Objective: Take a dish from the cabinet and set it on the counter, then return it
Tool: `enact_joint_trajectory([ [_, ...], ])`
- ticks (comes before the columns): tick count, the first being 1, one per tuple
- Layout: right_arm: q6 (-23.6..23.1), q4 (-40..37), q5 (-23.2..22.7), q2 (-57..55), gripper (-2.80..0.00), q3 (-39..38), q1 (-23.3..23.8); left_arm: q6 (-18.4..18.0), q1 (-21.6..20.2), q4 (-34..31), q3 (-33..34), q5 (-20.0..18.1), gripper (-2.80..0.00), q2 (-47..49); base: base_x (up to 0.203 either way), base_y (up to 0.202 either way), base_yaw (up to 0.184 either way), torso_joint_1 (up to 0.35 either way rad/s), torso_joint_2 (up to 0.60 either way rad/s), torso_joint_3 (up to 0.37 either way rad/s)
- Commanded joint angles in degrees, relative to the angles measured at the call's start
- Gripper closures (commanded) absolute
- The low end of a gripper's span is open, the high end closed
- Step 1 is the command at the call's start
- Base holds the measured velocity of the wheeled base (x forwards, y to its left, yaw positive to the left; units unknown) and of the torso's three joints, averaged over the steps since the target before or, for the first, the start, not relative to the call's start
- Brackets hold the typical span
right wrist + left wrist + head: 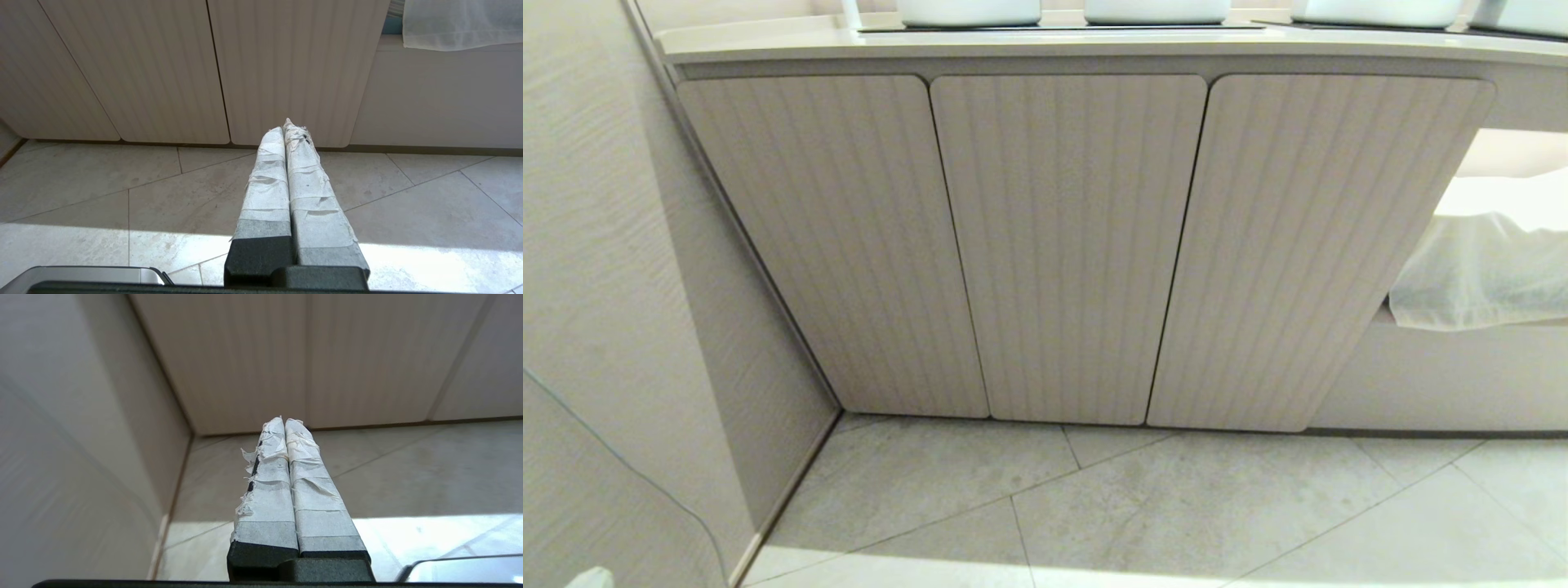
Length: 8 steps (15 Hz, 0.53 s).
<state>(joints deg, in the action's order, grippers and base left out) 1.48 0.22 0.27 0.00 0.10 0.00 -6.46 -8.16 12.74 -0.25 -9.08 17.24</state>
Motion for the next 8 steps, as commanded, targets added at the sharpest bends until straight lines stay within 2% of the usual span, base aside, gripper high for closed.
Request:
enact_joint_trajectory([
  [1,0.01,0.04,0.00,0.00,0.00,-0.01,0.00,-0.20,0.20,-0.09,0.25,2.00,0.00,-1.39,0.000,0.000,0.000,0.000,0.00,0.000],
  [5,0.01,0.04,0.00,-0.09,0.00,-0.01,0.00,-0.31,2.19,0.80,0.25,3.98,0.00,-1.33,0.000,0.000,0.000,0.000,0.00,0.000],
  [8,0.01,0.04,0.00,-0.09,0.00,-0.01,0.00,-2.59,2.10,0.36,0.25,3.90,0.00,-1.33,0.000,0.000,0.000,0.000,0.00,0.000],
])
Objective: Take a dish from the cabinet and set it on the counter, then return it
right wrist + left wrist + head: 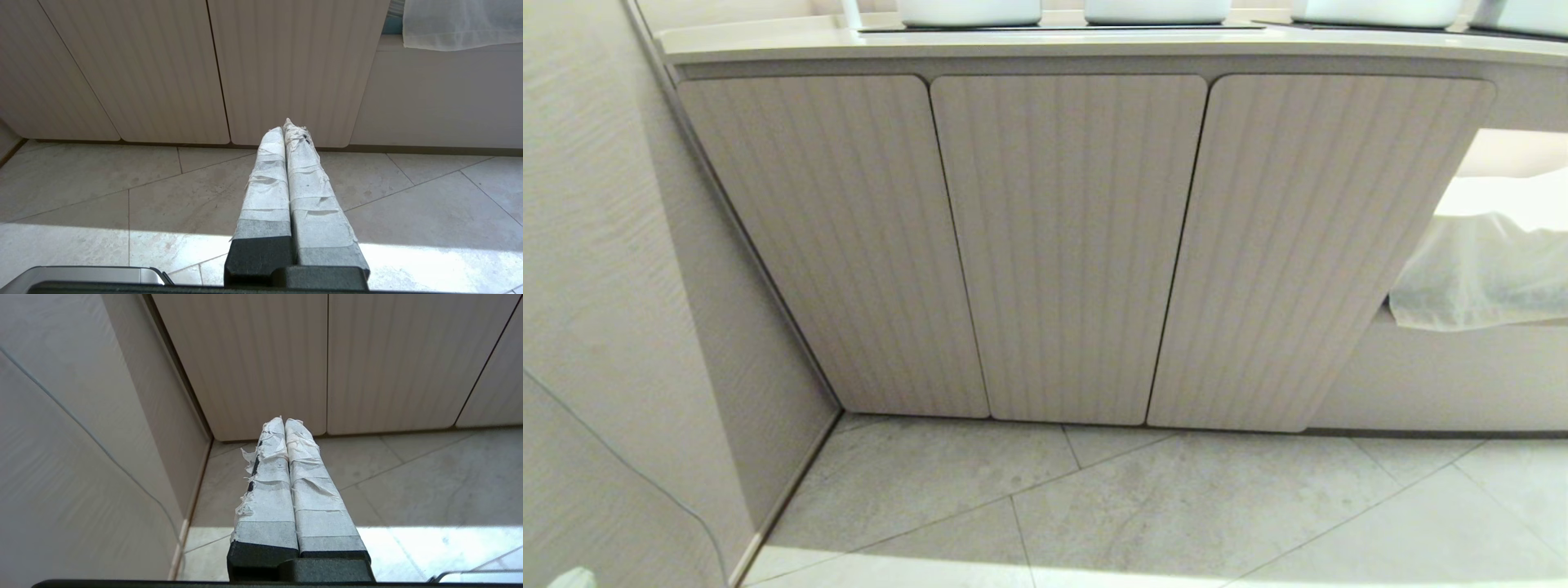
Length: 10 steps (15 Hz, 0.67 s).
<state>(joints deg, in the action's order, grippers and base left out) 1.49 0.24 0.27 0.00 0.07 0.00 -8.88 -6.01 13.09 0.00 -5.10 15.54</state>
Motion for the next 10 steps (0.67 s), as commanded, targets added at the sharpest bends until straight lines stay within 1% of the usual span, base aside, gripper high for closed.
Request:
enact_joint_trajectory([
  [1,0.01,0.02,0.00,-0.05,0.00,0.01,0.00,-0.43,-0.05,-0.17,0.00,0.00,0.00,0.37,0.000,0.000,0.000,0.000,0.00,0.000],
  [4,0.01,0.02,0.00,-0.06,0.00,0.01,0.00,-1.05,-0.01,-0.14,0.00,0.34,0.00,0.37,0.000,0.000,0.000,0.000,0.00,0.000],
  [5,0.01,0.02,0.00,0.00,0.00,0.01,0.00,-1.05,0.91,0.08,0.00,1.01,0.00,0.44,0.000,0.000,0.000,0.000,0.00,0.000],
  [6,0.01,0.02,0.00,-0.05,0.00,0.01,0.00,-1.00,2.81,0.15,0.00,2.43,0.00,0.03,0.000,0.000,0.000,0.000,0.00,0.000],
  [8,0.01,0.02,0.00,0.00,0.00,0.01,0.00,-1.08,5.38,-1.16,0.00,4.56,0.00,-5.12,0.000,0.000,0.000,0.000,0.00,0.000],
  [10,0.01,0.02,0.00,-0.02,0.00,0.01,0.00,-1.13,5.86,-5.74,0.00,5.14,0.00,-12.68,0.000,0.000,0.000,0.000,0.00,0.000],
])
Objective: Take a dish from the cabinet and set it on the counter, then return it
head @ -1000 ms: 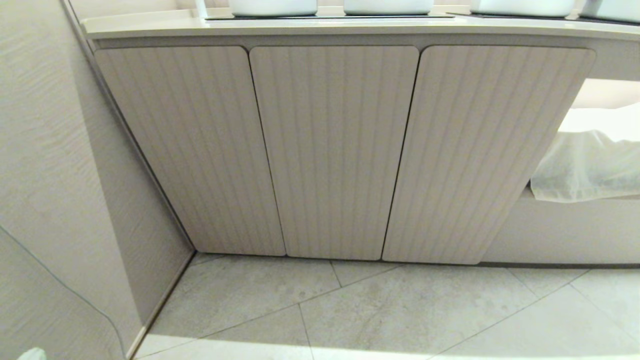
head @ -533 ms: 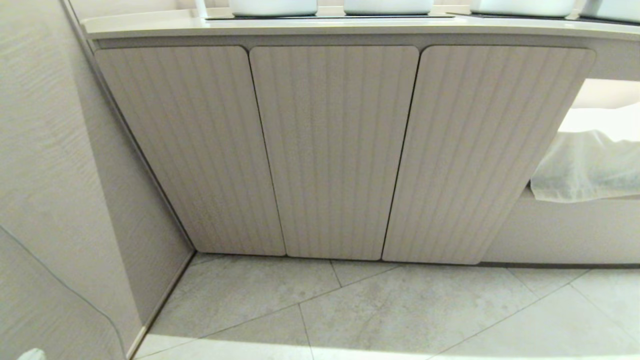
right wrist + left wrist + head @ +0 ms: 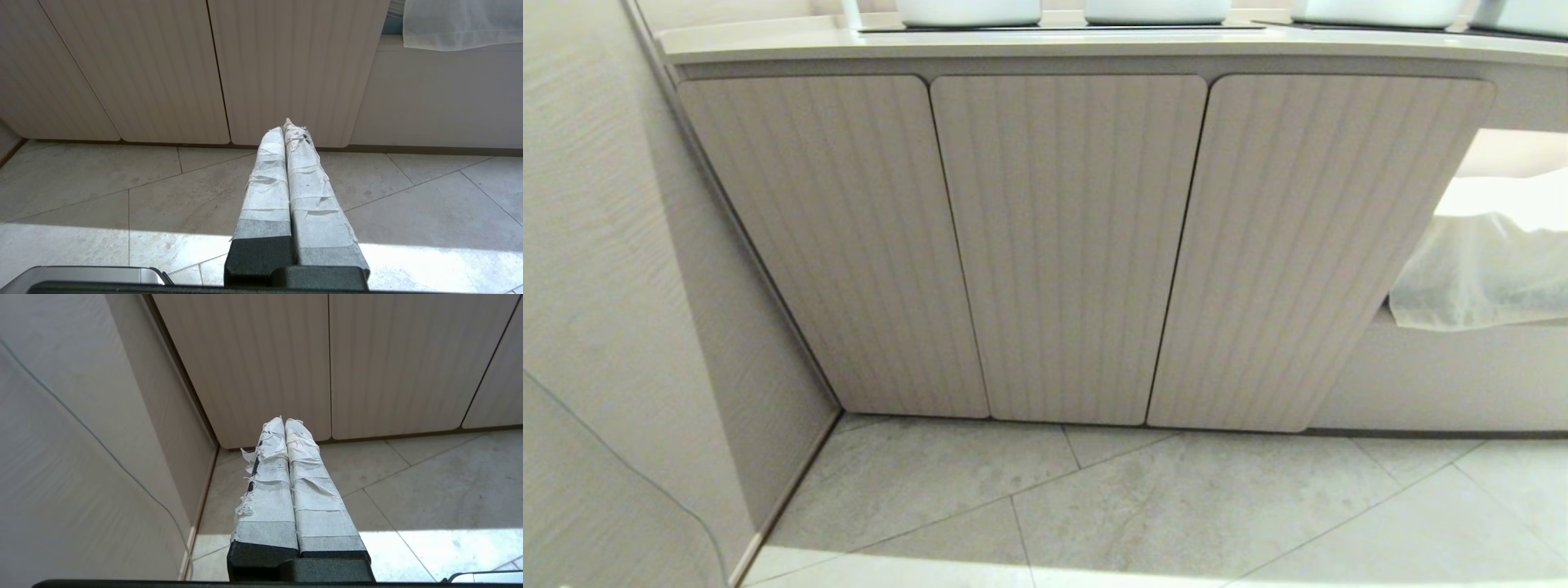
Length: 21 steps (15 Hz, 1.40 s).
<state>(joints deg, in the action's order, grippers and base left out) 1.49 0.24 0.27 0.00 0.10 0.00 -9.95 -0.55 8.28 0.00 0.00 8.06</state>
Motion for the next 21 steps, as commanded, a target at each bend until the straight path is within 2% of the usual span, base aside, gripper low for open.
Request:
enact_joint_trajectory([
  [1,0.01,0.02,0.00,-0.08,0.00,-0.01,0.00,0.09,0.51,-3.09,0.00,-0.16,0.00,-7.54,0.000,0.000,0.000,0.000,0.00,0.000],
  [3,0.01,0.02,0.00,0.00,0.00,-0.01,0.00,1.06,0.64,-5.23,0.00,-0.73,0.00,-7.98,0.000,0.000,0.000,0.000,0.00,0.000],
  [6,0.01,0.02,0.00,-0.09,0.00,-0.01,0.00,4.75,0.64,-8.95,-0.25,-2.54,0.00,-7.98,0.000,0.000,0.000,0.000,0.00,0.000],
  [21,0.01,0.02,0.00,-0.04,0.00,-0.01,0.00,5.99,0.64,-8.02,0.00,-1.76,0.00,-7.98,0.000,0.000,0.000,0.000,0.00,0.000],
])
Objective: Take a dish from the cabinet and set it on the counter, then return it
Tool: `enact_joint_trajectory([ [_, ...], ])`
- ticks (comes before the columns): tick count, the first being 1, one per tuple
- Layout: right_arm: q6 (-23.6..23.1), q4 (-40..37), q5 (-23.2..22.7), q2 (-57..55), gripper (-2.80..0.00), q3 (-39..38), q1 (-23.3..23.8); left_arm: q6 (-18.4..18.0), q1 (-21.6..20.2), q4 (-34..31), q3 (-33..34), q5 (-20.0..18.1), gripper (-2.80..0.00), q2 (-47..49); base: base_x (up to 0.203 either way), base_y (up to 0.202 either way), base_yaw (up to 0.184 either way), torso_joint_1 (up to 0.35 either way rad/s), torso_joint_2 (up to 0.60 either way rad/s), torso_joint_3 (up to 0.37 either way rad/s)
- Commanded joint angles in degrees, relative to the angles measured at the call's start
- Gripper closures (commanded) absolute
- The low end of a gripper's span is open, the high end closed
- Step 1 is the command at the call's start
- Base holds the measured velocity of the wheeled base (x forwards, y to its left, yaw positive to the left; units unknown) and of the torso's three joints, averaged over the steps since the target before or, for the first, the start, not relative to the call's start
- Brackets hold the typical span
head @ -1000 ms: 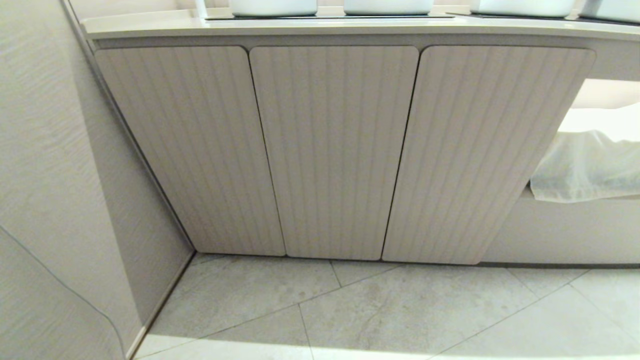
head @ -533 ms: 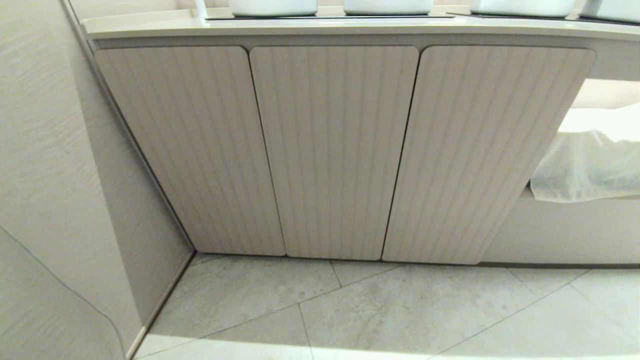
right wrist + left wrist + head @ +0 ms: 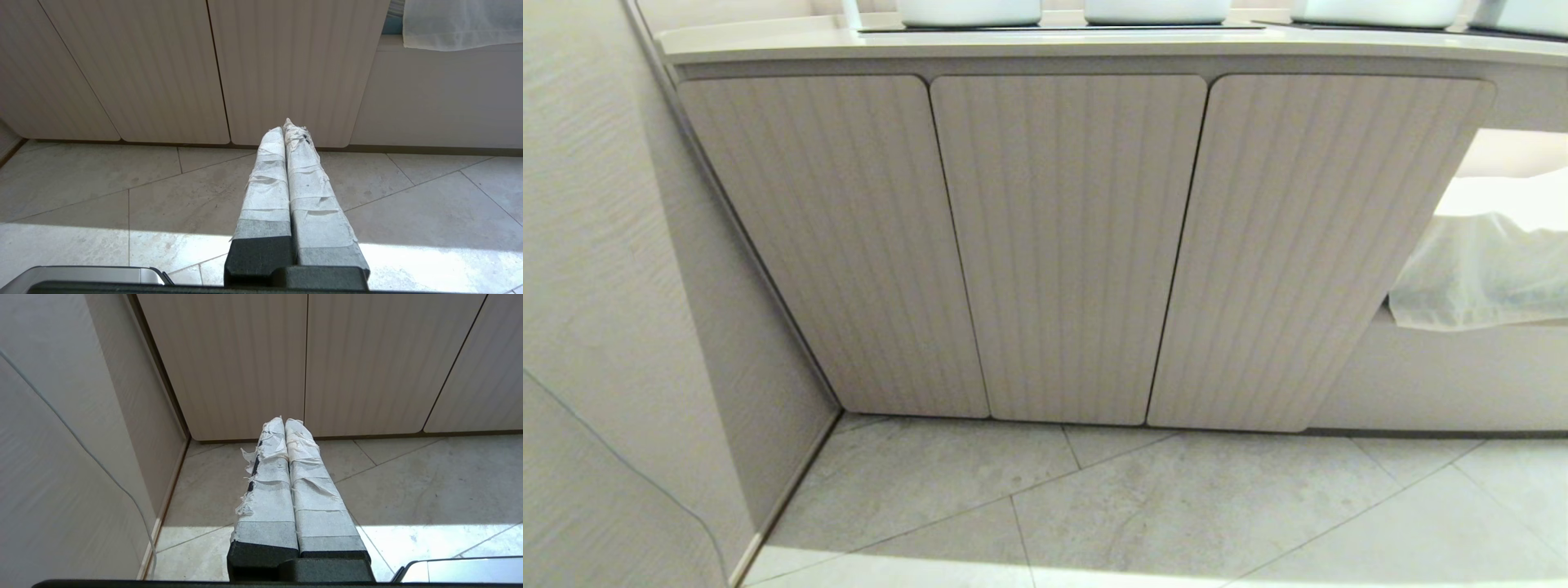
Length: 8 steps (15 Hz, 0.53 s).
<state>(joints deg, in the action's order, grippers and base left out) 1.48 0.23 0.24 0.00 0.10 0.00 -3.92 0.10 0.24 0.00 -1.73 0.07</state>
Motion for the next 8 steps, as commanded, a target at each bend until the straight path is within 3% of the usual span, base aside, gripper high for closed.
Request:
enact_joint_trajectory([
  [1,-0.07,0.04,0.02,0.00,0.00,-0.01,0.00,-0.03,-0.01,0.02,0.00,-0.03,0.00,0.01,0.000,0.000,0.000,0.000,0.00,0.000],
  [8,-0.08,0.04,0.02,-0.01,0.00,-0.01,0.00,0.14,-0.01,0.02,0.00,-0.03,0.00,0.01,0.000,0.000,0.000,0.000,0.00,0.000],
])
